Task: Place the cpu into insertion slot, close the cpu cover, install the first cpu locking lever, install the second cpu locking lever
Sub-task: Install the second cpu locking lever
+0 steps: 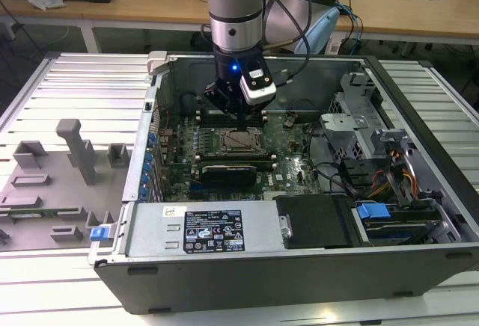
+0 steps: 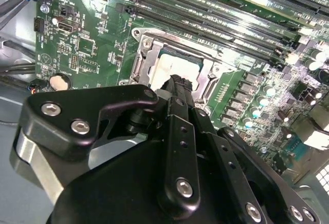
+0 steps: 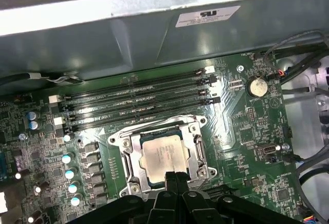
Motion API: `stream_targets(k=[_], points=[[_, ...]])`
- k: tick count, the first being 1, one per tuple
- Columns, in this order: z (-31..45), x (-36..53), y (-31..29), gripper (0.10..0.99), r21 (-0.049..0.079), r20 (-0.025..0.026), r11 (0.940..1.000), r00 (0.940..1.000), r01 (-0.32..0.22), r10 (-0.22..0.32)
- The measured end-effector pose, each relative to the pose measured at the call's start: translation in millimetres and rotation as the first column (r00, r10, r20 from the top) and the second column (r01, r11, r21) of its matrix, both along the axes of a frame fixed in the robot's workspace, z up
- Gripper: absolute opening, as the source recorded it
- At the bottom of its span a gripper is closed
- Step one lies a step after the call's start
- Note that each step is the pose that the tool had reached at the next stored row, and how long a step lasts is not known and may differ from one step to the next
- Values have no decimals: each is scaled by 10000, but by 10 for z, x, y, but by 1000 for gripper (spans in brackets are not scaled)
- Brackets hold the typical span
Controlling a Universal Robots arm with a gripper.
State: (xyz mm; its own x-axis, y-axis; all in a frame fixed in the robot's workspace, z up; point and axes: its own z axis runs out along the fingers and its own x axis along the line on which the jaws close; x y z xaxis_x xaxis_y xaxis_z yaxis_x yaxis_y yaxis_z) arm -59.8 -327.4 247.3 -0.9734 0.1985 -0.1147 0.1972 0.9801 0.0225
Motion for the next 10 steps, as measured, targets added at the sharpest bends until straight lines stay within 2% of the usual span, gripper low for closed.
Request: stream_targets(k=[2,8,10], points=[[0,-9,-59,106,1,0,10000,10000,0,0],[0,-46,-169,106,1,0,10000,10000,1,-1],[-1,-72,-235,106,1,0,10000,10000,0,0]])
